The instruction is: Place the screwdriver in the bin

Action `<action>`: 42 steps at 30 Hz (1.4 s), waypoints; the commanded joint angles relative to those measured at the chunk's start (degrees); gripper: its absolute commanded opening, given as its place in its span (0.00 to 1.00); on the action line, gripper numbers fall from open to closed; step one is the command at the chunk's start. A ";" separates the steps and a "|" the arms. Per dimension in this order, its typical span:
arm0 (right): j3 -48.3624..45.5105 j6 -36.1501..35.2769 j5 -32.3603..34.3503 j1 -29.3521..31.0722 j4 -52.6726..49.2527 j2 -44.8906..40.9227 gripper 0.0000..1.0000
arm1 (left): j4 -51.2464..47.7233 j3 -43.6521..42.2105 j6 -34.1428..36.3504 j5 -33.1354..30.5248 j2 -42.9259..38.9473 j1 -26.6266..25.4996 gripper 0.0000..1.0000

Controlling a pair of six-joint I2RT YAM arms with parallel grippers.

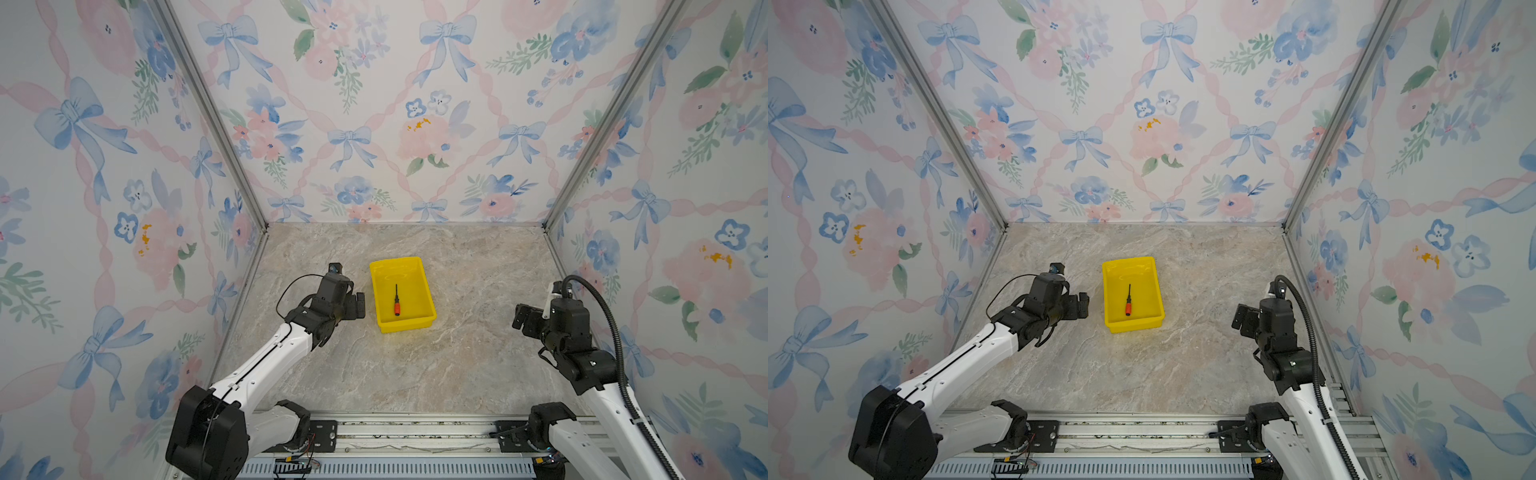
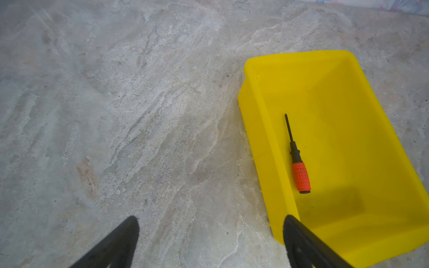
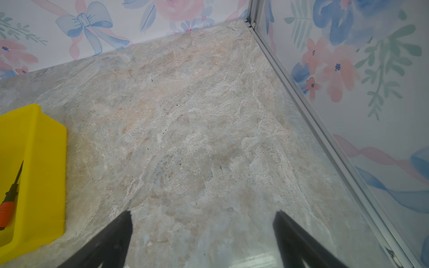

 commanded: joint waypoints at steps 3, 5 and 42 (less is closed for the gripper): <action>-10.47 -6.74 2.47 -1.97 6.33 -9.83 0.97 | 2.68 -5.67 3.92 -8.97 -5.85 2.02 0.97; -12.78 -10.15 1.29 -2.29 9.26 -12.89 0.97 | 3.47 -7.16 4.00 -8.78 -7.85 3.72 0.97; -15.24 -17.40 -5.18 -3.67 46.23 24.89 0.97 | 47.33 -35.68 15.57 -11.87 -12.70 15.61 0.98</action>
